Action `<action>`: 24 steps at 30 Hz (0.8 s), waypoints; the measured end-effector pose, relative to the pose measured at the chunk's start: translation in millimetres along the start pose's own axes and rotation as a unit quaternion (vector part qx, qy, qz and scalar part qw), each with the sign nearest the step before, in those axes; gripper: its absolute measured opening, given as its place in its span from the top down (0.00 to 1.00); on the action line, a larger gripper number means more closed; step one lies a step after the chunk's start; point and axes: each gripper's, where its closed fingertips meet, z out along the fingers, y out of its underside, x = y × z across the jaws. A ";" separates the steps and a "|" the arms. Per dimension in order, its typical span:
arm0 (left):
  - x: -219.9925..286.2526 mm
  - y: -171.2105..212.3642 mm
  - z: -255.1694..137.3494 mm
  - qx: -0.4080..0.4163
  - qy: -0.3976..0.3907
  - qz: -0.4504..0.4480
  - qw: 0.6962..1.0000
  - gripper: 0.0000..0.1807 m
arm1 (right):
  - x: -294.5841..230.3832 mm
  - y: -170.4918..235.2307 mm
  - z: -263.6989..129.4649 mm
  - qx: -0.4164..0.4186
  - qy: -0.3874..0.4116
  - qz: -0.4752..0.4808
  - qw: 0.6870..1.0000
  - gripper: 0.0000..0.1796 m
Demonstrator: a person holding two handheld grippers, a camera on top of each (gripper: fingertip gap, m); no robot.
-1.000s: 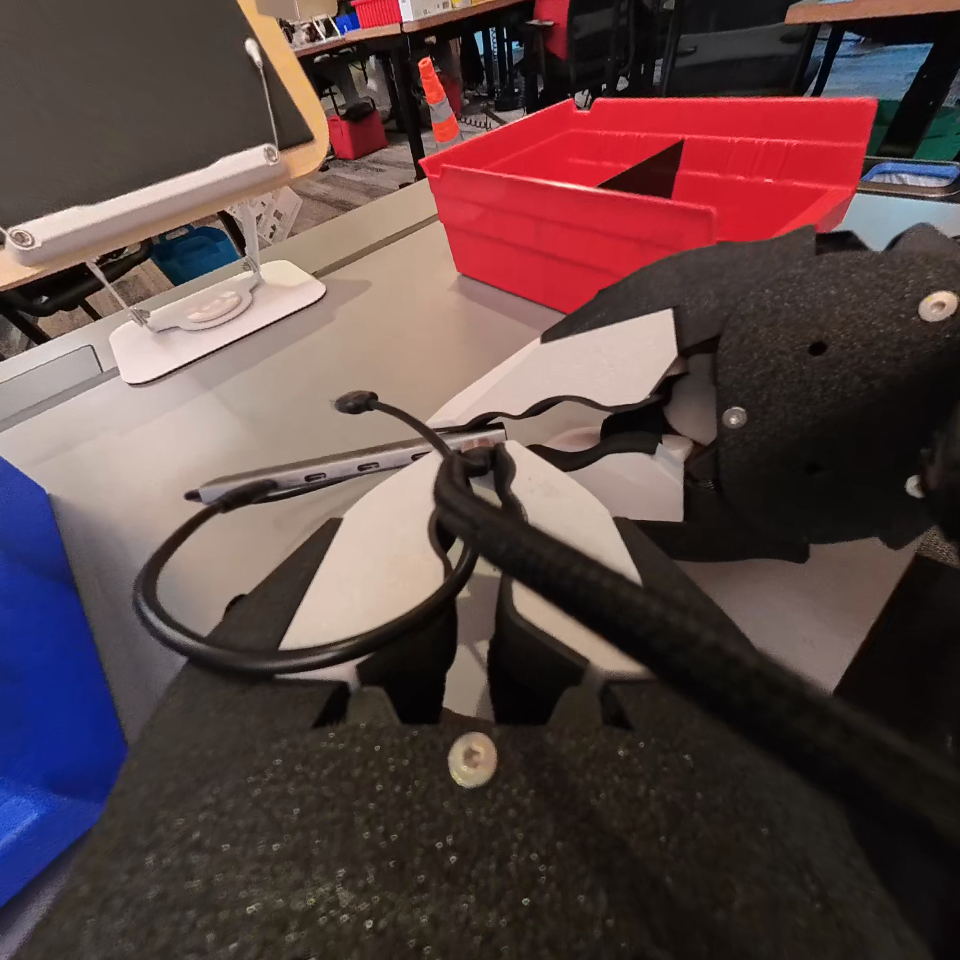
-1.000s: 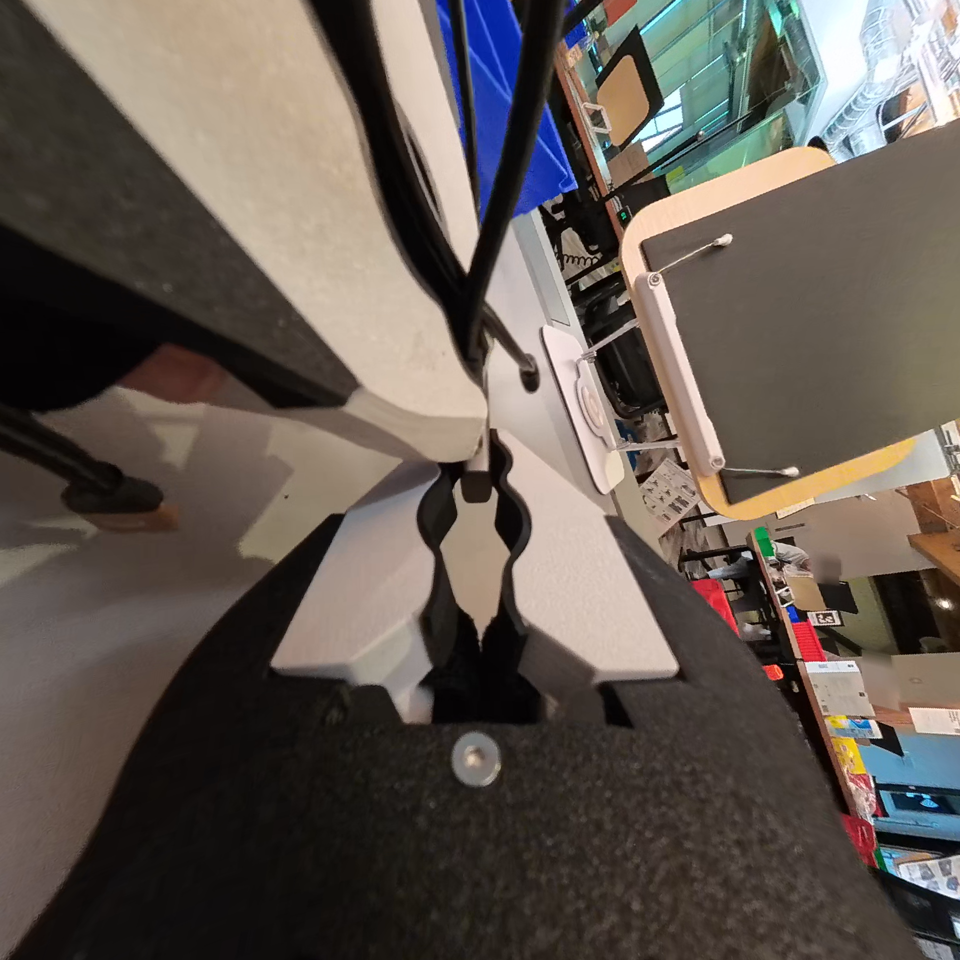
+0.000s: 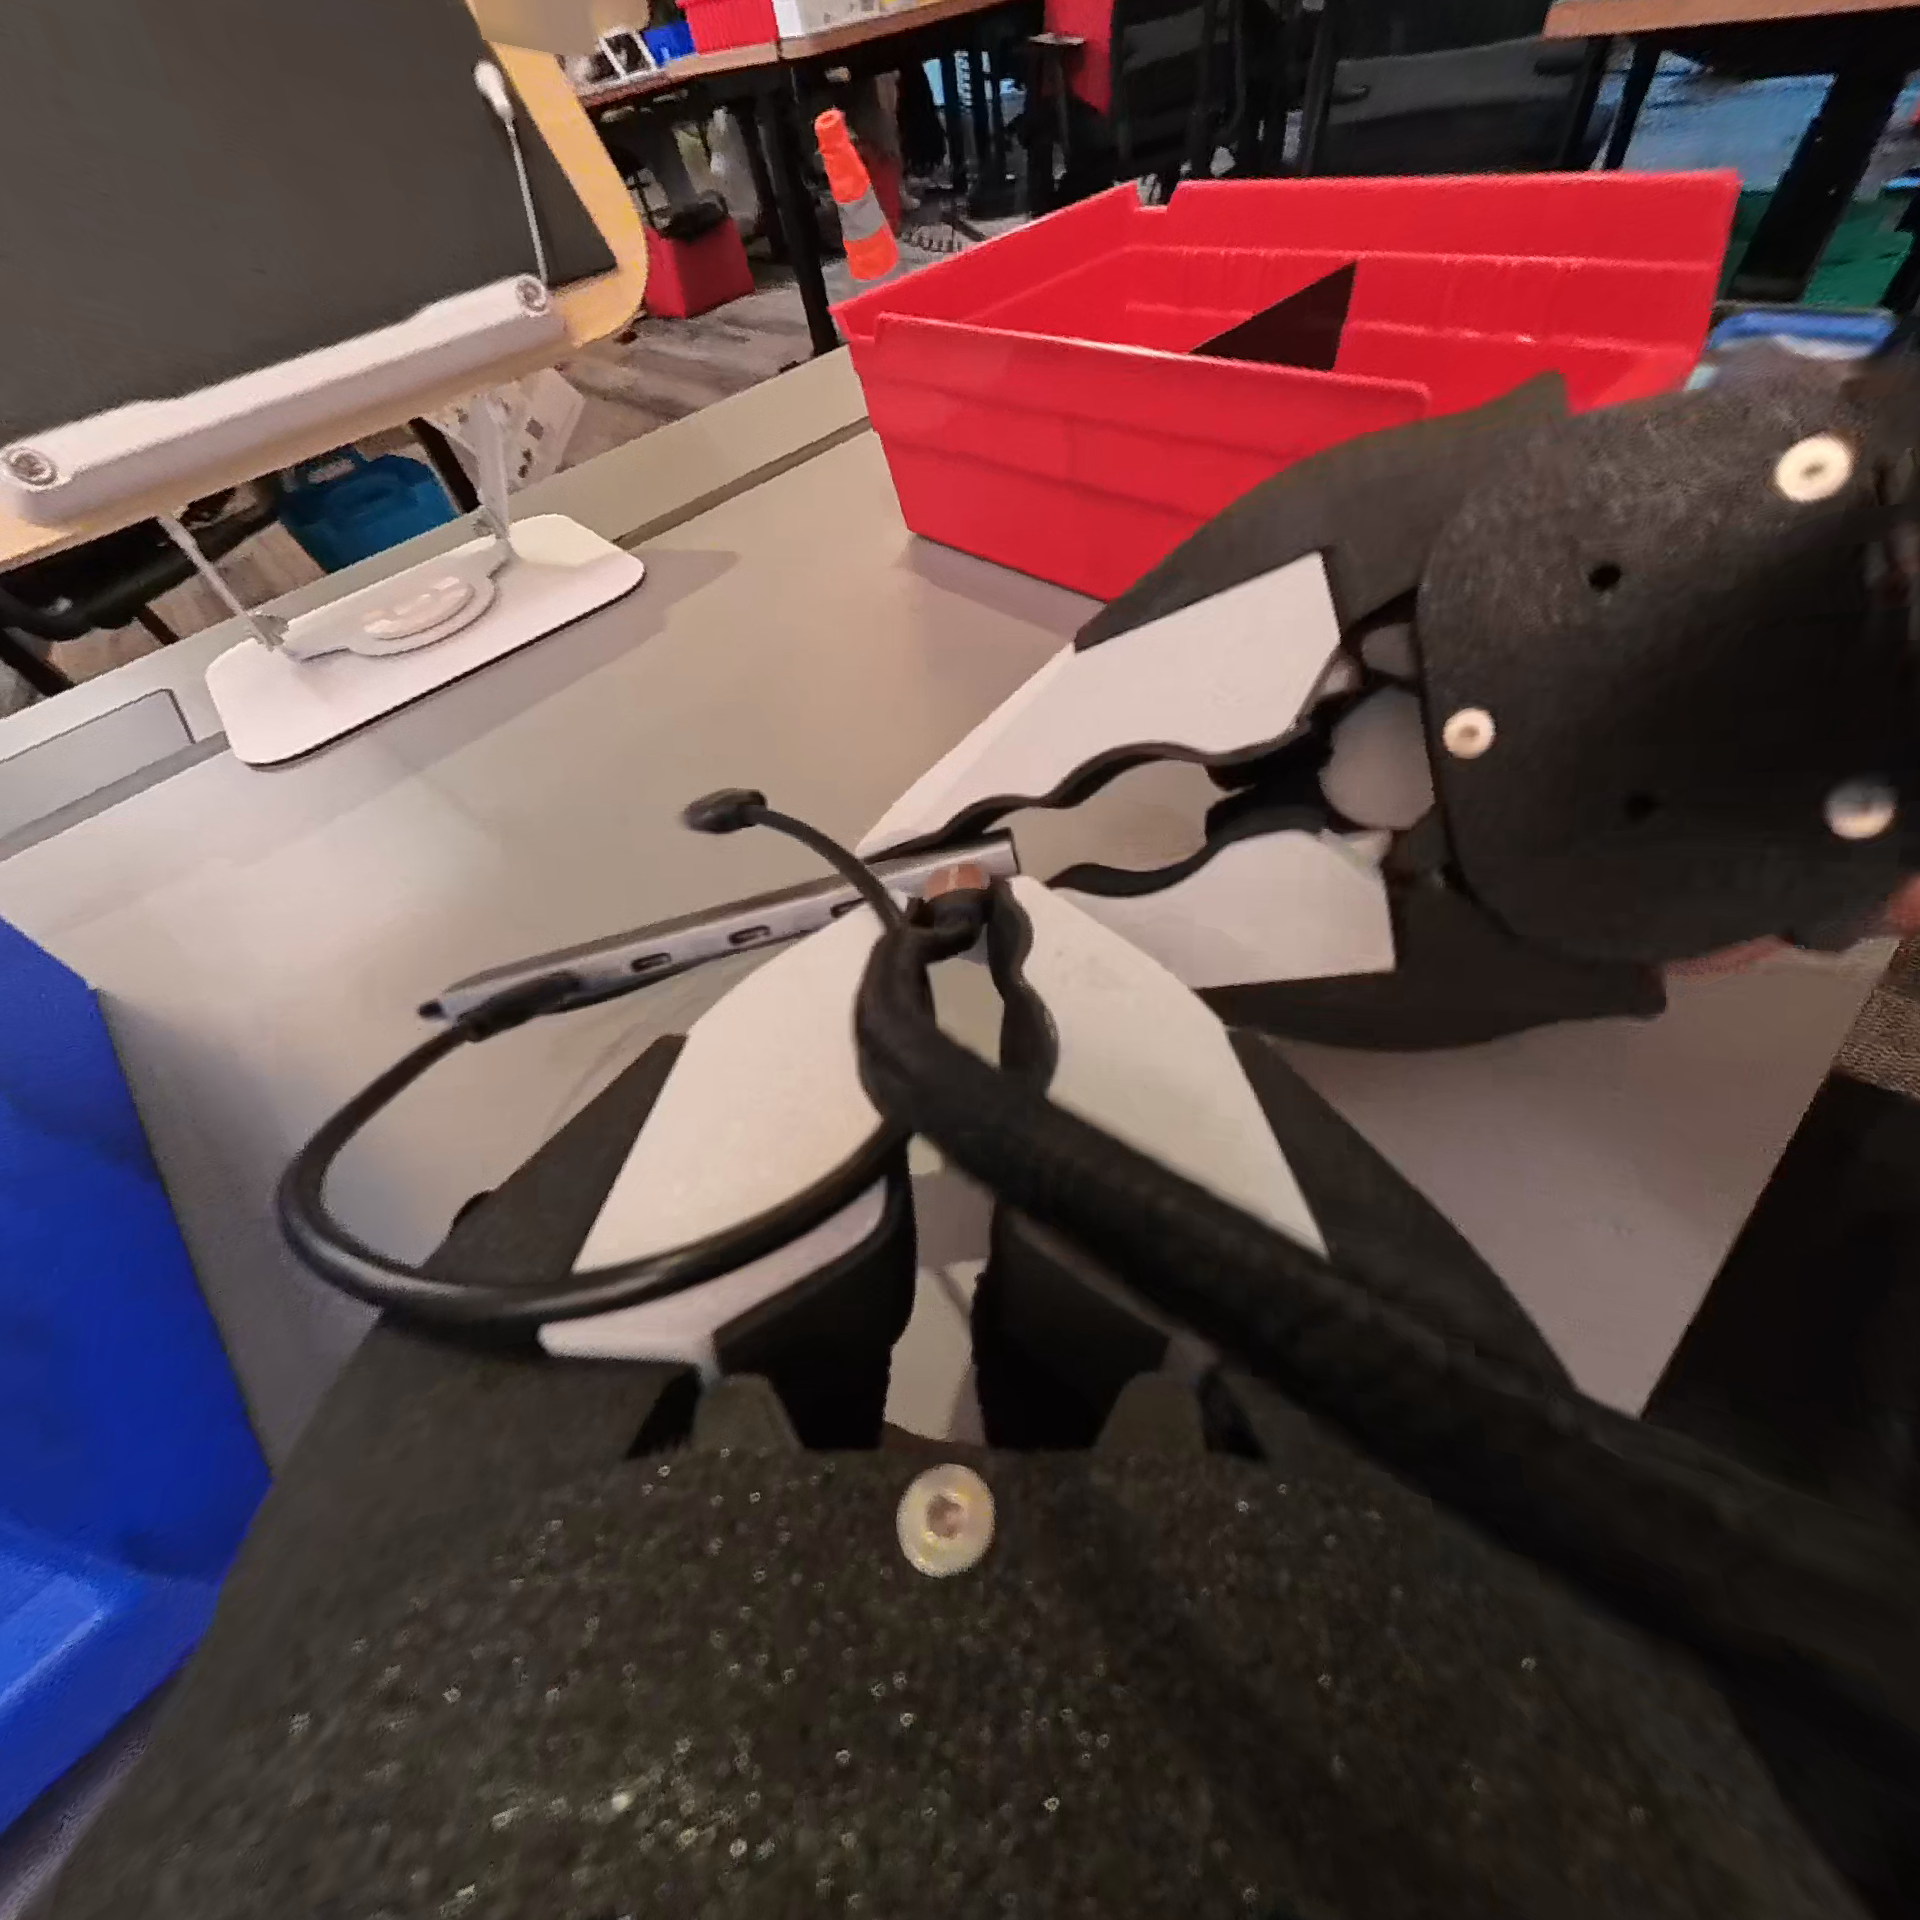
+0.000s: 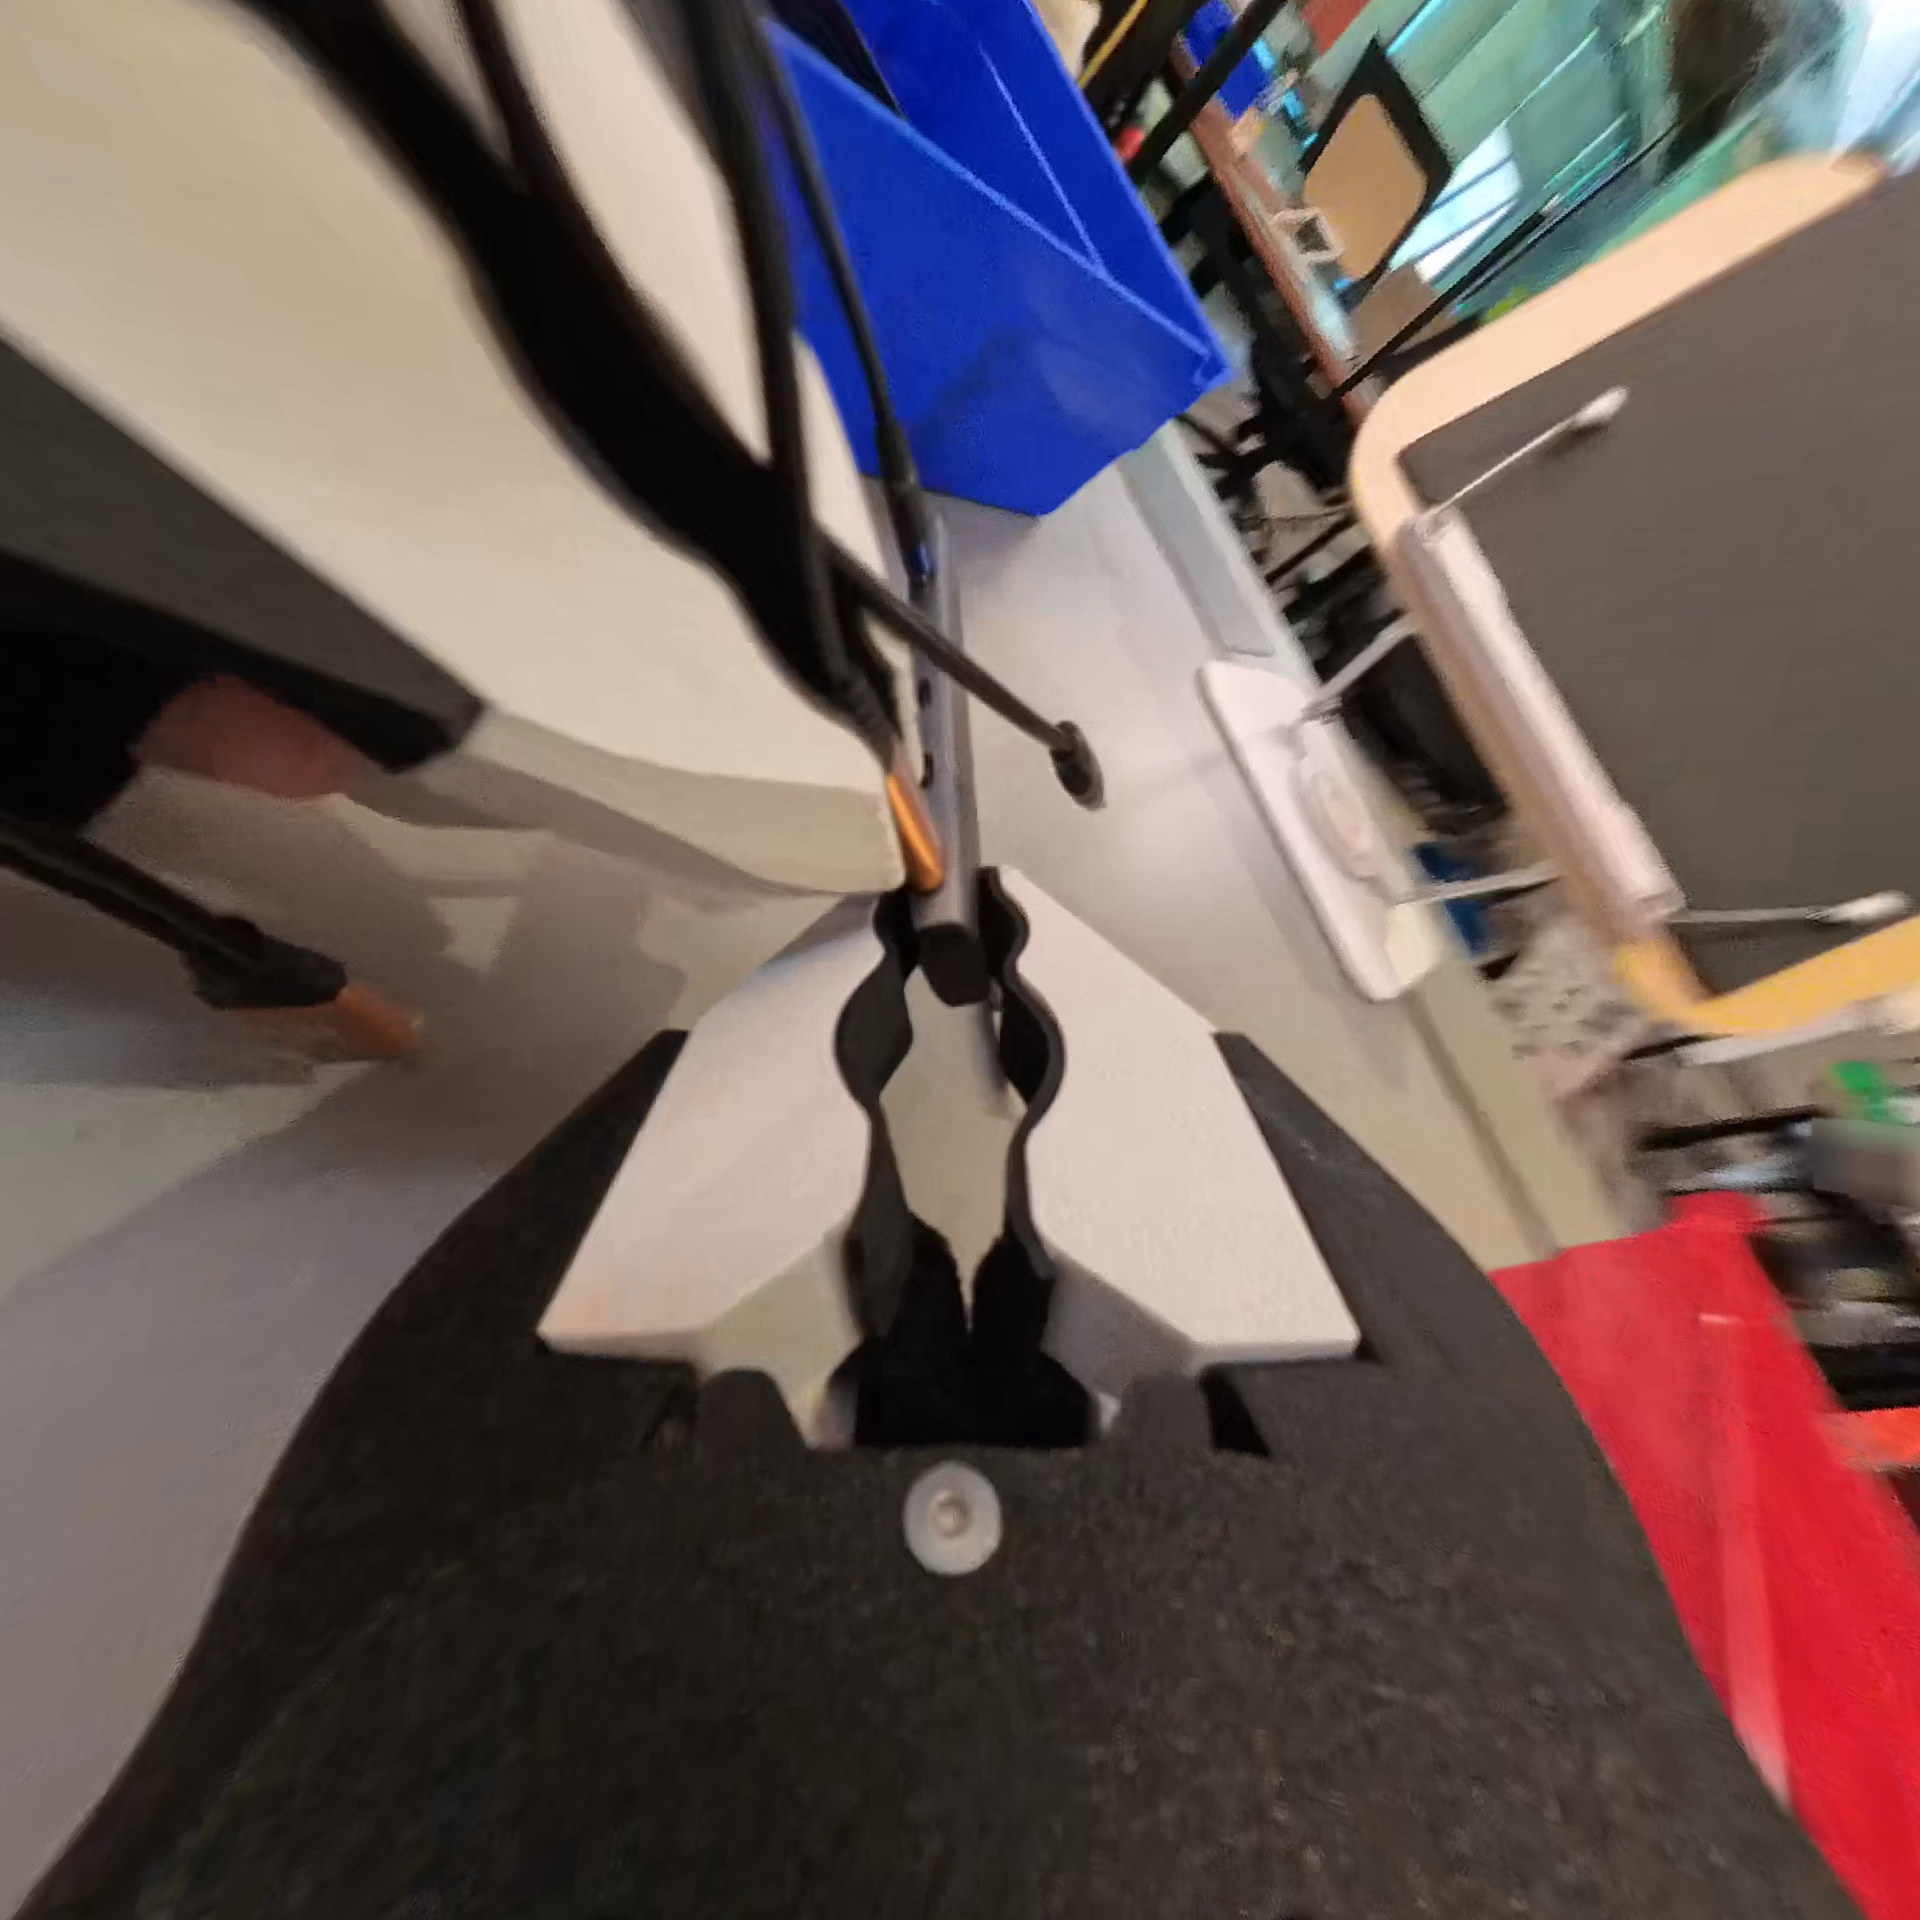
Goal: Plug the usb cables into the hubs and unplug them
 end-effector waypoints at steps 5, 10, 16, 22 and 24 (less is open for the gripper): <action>-6.0 12.5 2.7 0.000 0.021 0.039 0.999 0.94 | -7.9 2.2 -16.1 0.049 -0.141 0.212 0.966 0.83; -7.9 13.1 -0.2 0.008 0.022 0.107 0.994 0.93 | -16.7 -1.1 -19.3 0.045 -0.269 0.406 0.872 0.84; -4.3 14.9 -1.0 0.010 0.031 0.140 0.990 0.95 | -22.3 -6.0 -19.7 0.052 -0.291 0.432 0.852 0.87; -2.4 25.7 0.9 -0.012 0.037 0.190 0.981 0.94 | -33.6 1.9 -15.0 0.003 -0.299 0.446 0.844 0.88; -2.5 28.0 1.7 -0.022 0.030 0.201 0.979 0.94 | -34.7 4.2 -13.5 -0.006 -0.298 0.454 0.839 0.89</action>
